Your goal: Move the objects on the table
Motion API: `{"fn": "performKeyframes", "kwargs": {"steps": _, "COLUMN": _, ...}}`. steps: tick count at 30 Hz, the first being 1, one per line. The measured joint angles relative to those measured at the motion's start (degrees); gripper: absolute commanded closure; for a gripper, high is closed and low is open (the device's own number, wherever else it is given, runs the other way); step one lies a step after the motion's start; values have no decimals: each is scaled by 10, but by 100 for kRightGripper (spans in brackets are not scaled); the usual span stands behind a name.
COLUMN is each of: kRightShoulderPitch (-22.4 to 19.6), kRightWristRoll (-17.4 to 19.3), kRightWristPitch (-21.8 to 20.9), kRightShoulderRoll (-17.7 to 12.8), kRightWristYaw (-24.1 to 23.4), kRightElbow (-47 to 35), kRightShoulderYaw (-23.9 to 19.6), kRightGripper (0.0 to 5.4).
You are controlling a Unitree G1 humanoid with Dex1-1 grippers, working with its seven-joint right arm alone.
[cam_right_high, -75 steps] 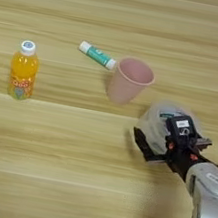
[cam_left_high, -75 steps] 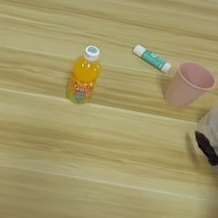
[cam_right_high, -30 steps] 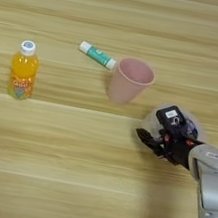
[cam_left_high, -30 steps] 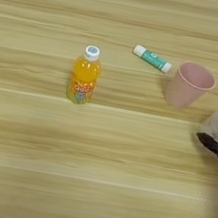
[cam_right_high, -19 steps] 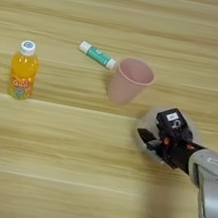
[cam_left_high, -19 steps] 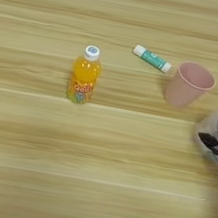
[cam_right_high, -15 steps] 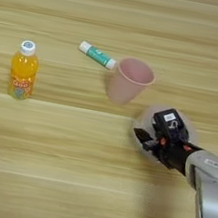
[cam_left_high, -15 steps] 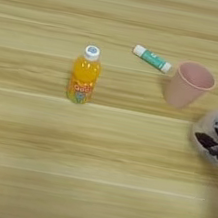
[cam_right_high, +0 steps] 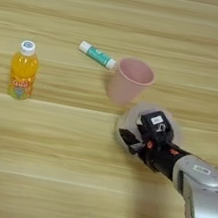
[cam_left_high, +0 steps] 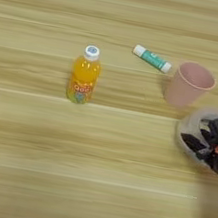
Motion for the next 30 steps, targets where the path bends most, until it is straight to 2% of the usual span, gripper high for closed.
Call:
{"fn": "performKeyframes", "kwargs": {"steps": 8, "kRightShoulderPitch": 32, "kRightWristRoll": 10, "kRightWristPitch": 14, "kRightShoulderRoll": 24, "kRightWristYaw": -3, "kRightElbow": -82, "kRightShoulderYaw": 30, "kRightGripper": 401}}
{"fn": "performKeyframes", "kwargs": {"steps": 16, "kRightShoulderPitch": 38, "kRightWristRoll": 9, "kRightWristPitch": 15, "kRightShoulderRoll": 32, "kRightWristYaw": -7, "kRightElbow": -111, "kRightShoulderYaw": 56, "kRightGripper": 401}}
{"fn": "performKeyframes", "kwargs": {"steps": 30, "kRightShoulderPitch": -23, "kRightWristRoll": -3, "kRightWristPitch": 14, "kRightShoulderRoll": 50, "kRightWristYaw": -27, "kRightElbow": -88, "kRightShoulderYaw": 122, "kRightGripper": 401}}
